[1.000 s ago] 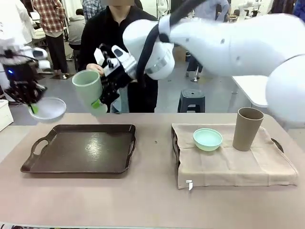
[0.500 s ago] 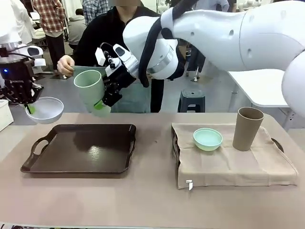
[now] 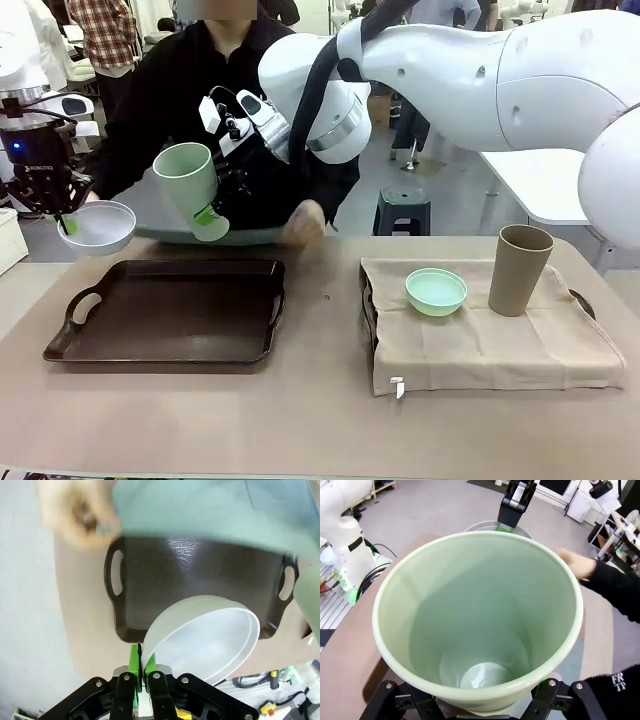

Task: Set up a tray with a mat and arrange the tableware.
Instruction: Place the Picnic Bowl and Reusable plastic cup back onto the Handle tray in front of the human's position.

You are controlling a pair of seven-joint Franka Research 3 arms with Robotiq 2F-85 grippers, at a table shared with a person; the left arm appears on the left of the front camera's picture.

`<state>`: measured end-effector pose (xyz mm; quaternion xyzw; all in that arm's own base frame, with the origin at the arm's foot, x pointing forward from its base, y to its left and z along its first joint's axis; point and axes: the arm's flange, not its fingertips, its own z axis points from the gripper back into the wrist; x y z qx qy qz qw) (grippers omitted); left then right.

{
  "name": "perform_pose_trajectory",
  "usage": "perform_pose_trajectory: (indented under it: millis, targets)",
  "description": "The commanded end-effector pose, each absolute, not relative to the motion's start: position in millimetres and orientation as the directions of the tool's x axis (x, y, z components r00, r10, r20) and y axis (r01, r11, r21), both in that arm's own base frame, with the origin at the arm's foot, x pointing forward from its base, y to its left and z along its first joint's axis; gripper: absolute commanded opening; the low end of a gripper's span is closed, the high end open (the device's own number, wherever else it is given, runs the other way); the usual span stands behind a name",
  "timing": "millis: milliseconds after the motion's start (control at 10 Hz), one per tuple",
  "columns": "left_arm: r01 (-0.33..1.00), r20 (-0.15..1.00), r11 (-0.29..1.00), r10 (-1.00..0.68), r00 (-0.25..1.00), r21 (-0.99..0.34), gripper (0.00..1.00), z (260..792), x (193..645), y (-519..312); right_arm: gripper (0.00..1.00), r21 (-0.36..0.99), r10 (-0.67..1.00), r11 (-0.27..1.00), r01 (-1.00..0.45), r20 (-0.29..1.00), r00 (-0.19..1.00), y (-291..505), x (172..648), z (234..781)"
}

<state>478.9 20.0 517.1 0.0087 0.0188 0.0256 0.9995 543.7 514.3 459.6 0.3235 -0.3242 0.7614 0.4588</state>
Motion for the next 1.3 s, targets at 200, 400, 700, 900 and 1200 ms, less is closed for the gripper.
perform_pose_trajectory:
  millis: [200, 400, 700, 900, 1200]
  targets:
    - [-0.037, -0.038, 0.999, 0.037, 0.999, 0.007, 0.00, 520.1, 477.2, 20.9, 0.00, -0.194, 0.481, -0.378, -0.905, 0.794, -0.371, 518.2, 545.9, 463.4]
    - [-0.037, -0.038, 0.999, 0.037, 0.999, 0.007, 0.00, 520.1, 477.2, 20.9, 0.00, -0.194, 0.481, -0.378, -0.905, 0.794, -0.371, 518.2, 545.9, 463.4]
    - [-0.037, -0.038, 0.999, 0.037, 0.999, 0.007, 0.00, 520.1, 477.2, 20.9, 0.00, -0.194, 0.481, -0.378, -0.905, 0.794, -0.371, 518.2, 545.9, 463.4]
    - [-0.037, -0.038, 0.999, 0.037, 0.999, 0.007, 0.00, 520.1, 477.2, 20.9, 0.00, -0.194, 0.481, -0.378, -0.905, 0.794, -0.371, 518.2, 545.9, 463.4]
    - [-0.037, -0.038, 0.999, 0.037, 0.999, 0.007, 0.00, 520.1, 477.2, 20.9, 0.00, -0.194, 0.481, -0.378, -0.905, 0.794, -0.371, 518.2, 545.9, 463.4]
